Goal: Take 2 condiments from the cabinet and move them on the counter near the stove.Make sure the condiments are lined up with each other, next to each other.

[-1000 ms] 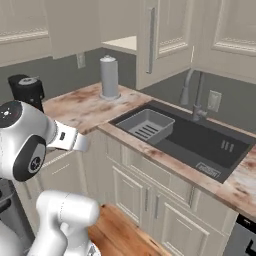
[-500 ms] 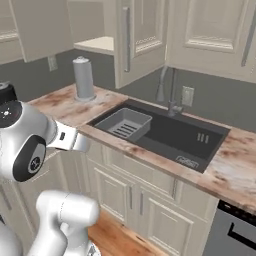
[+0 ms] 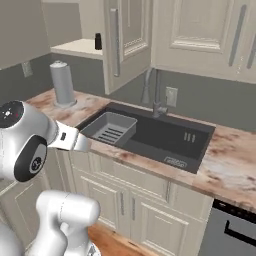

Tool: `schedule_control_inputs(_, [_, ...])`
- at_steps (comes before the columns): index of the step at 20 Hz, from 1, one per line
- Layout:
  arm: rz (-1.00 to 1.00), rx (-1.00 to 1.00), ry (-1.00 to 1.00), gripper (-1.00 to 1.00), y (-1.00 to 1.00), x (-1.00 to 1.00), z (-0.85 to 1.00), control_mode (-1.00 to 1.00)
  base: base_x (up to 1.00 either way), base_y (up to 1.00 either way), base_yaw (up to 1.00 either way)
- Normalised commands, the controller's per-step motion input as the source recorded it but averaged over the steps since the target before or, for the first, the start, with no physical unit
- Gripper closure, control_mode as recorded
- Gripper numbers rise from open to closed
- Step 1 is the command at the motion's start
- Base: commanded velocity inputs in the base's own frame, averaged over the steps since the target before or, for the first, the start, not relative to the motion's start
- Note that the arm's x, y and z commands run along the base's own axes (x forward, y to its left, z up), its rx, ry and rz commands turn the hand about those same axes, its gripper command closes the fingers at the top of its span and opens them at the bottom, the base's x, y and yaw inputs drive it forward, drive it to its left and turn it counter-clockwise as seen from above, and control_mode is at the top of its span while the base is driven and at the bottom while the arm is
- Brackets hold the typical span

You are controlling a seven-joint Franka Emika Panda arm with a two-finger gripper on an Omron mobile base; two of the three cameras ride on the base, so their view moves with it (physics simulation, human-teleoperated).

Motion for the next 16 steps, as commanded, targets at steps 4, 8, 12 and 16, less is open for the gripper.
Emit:
schedule_control_inputs(4, [0.0, 0.0, 0.0, -1.0, 0.0, 0.0, 0.0, 1.0, 0.49, 0.62, -0.23])
schedule_control_inputs(8, [0.0, 0.0, 0.0, -1.0, 0.0, 0.0, 0.0, 1.0, 0.58, 0.59, -0.22])
schedule_control_inputs(12, [0.0, 0.0, 0.0, -1.0, 0.0, 0.0, 0.0, 1.0, 0.74, 0.32, -0.21])
schedule_control_inputs(16, [0.0, 0.0, 0.0, -1.0, 0.0, 0.0, 0.0, 1.0, 0.88, 0.09, -0.22])
